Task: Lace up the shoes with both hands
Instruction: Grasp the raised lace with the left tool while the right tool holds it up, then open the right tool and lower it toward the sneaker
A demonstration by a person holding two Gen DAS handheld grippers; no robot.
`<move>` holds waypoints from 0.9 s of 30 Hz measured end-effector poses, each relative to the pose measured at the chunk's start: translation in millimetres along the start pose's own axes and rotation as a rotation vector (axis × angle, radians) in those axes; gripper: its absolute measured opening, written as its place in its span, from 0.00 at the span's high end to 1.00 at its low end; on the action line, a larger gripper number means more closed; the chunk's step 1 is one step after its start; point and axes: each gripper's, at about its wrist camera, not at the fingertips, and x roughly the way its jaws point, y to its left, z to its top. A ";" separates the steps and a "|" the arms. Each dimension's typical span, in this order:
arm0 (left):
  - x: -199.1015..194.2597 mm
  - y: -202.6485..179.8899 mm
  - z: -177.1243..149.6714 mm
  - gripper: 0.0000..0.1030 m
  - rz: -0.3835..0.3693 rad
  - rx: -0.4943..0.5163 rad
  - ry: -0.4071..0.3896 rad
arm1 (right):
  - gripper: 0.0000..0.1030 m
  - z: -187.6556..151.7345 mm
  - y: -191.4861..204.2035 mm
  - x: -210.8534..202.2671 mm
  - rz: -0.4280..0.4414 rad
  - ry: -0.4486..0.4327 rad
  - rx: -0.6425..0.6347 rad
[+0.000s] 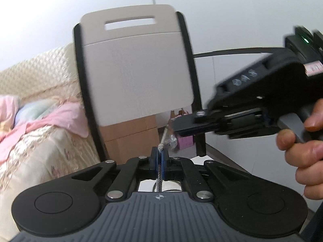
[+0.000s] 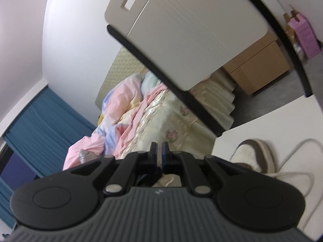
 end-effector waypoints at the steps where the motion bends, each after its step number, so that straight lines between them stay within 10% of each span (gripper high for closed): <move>1: -1.3 3.0 -0.6 0.97 0.002 -0.008 0.004 | 0.94 1.0 -2.1 -2.8 -0.024 -0.009 -0.008; 5: -1.8 20.3 -1.0 0.97 0.019 -0.061 0.025 | 0.92 4.2 -8.9 -7.9 -0.230 0.028 -0.129; 14: 20.8 49.0 11.3 0.97 -0.011 -0.151 -0.018 | 0.72 -14.2 -44.6 21.0 -0.519 0.449 -0.432; 19: 46.9 53.8 12.8 0.96 -0.026 -0.176 -0.014 | 0.73 -30.7 -45.5 38.1 -0.525 0.795 -0.804; 27: 72.0 56.3 9.0 0.96 -0.040 -0.180 0.004 | 0.72 -89.0 -44.5 56.1 -0.297 1.240 -1.374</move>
